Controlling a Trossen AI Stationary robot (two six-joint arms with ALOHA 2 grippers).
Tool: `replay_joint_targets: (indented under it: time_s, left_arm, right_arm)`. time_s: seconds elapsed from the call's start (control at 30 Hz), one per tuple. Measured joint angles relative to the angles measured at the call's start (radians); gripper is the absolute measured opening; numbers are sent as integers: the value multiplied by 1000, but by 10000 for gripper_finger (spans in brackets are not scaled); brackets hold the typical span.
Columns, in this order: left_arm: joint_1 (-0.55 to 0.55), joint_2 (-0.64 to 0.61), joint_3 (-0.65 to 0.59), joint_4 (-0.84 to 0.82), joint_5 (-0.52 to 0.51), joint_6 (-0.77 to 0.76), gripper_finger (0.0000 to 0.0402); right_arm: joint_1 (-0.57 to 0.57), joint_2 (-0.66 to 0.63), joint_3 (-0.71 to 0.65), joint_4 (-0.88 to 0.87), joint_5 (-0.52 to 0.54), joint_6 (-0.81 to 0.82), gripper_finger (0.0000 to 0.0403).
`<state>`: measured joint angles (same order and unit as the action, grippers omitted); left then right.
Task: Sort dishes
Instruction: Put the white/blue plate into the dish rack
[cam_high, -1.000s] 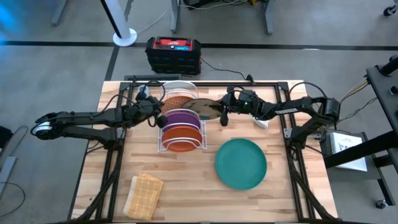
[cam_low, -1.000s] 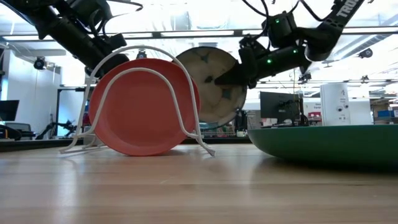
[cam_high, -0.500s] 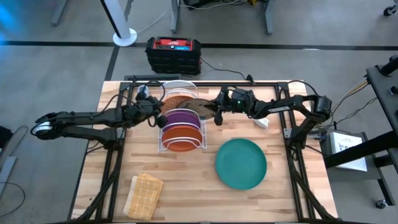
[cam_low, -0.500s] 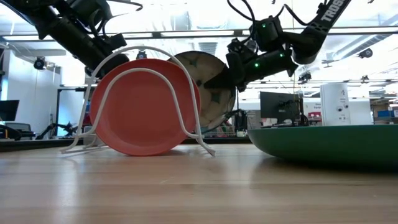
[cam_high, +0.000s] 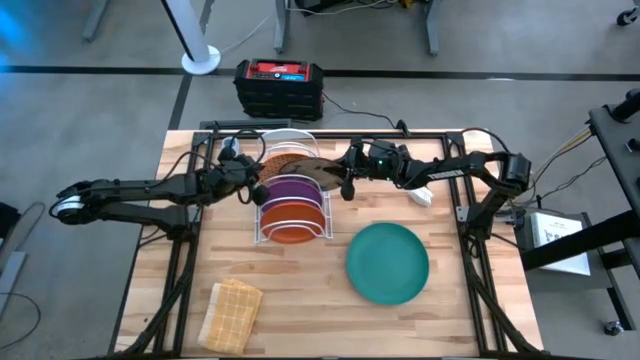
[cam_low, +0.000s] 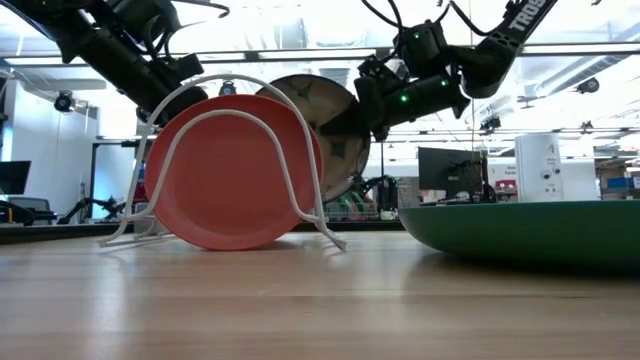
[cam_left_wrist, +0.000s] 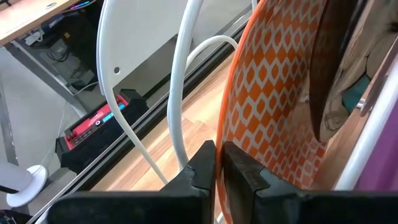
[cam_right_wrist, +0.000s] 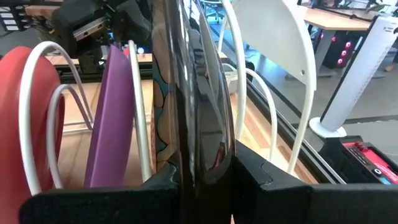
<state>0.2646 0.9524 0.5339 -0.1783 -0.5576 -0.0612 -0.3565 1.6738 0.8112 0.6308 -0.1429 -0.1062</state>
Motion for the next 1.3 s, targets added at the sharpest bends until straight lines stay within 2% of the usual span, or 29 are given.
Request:
replay_joint_targets:
  time_s: [0.63,1.3]
  left_arm:
    - [0,0,0,0,18,0,10]
    - [0,0,0,0,18,0,10]
  right_arm:
    - [11,51,87,-16,-20,7,44]
    - [18,51,91,-21,-17,12,44]
